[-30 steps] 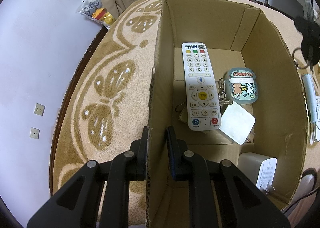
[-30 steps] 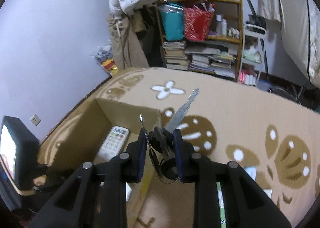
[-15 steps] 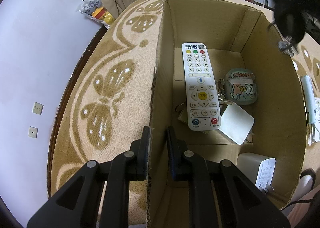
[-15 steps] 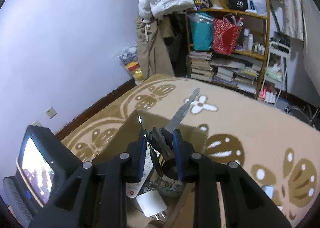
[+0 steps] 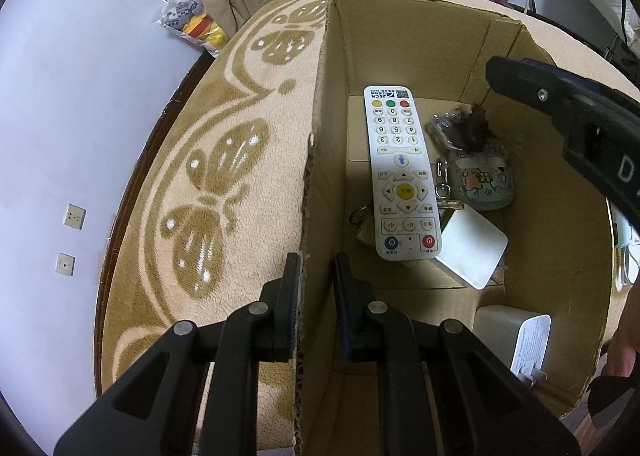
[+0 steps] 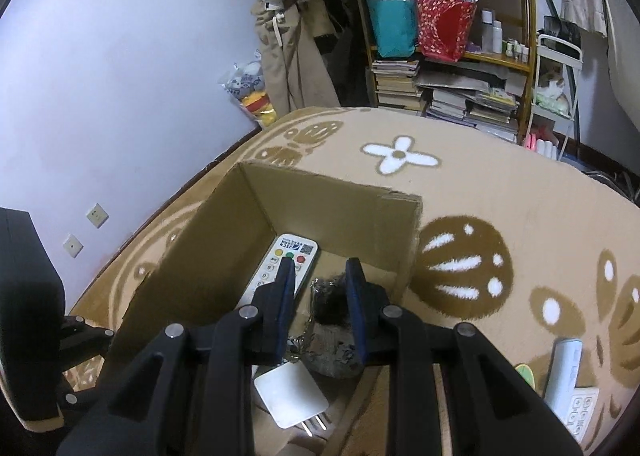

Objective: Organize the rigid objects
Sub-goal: 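Carry the black key bunch into the box and release it with the right gripper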

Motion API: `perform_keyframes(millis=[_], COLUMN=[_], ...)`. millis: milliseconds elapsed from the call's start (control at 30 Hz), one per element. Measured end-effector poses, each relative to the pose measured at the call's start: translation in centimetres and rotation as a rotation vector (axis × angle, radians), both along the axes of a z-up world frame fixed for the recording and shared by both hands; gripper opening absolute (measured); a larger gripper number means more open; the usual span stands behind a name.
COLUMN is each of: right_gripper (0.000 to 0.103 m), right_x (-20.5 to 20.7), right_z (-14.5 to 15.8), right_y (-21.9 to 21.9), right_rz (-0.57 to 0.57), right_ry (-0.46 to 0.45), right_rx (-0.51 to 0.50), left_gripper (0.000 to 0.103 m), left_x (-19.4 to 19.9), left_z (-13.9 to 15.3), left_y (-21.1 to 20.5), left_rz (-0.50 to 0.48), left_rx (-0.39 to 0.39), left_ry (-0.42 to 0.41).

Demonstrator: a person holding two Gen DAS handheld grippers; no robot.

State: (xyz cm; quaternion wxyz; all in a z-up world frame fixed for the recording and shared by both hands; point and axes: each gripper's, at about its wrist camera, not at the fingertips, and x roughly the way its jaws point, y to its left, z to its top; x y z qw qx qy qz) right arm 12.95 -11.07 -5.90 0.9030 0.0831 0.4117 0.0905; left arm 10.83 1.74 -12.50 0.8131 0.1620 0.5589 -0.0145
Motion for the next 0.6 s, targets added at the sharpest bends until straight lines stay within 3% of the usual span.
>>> perform_keyframes(millis=[200, 233, 300, 433, 500, 600], right_gripper=[0.031, 0.035, 0.061, 0.066, 0.079, 0.086], right_x=[-0.6, -0.9, -1.1, -1.7, -2.0, -2.4], right_z=[0.8, 1.0, 1.2, 1.2, 0.9, 0.3], right_y=[-0.5, -0.7, -1.1, -3.0, -4.0, -5.1], right_rz=[-0.021, -0.030, -0.039, -0.067, -0.096, -0.127], right_ry=[-0.010, -0.012, -0.005, 0.035, 0.060, 0.080], right_rx=[-0.010, -0.018, -0.034, -0.043, -0.057, -0.069], left_gripper=[0.015, 0.015, 0.015, 0.015, 0.015, 0.015], left_x=[0.1, 0.1, 0.1, 0.1, 0.0, 0.0], left_z=[0.0, -0.1, 0.0, 0.3, 0.3, 0.3], left_y=[0.1, 0.1, 0.2, 0.2, 0.1, 0.2], left_rz=[0.000, 0.002, 0.004, 0.003, 0.000, 0.000], left_rx=[-0.007, -0.004, -0.005, -0.008, -0.003, -0.004], left_ry=[0.001, 0.003, 0.005, 0.004, 0.003, 0.003])
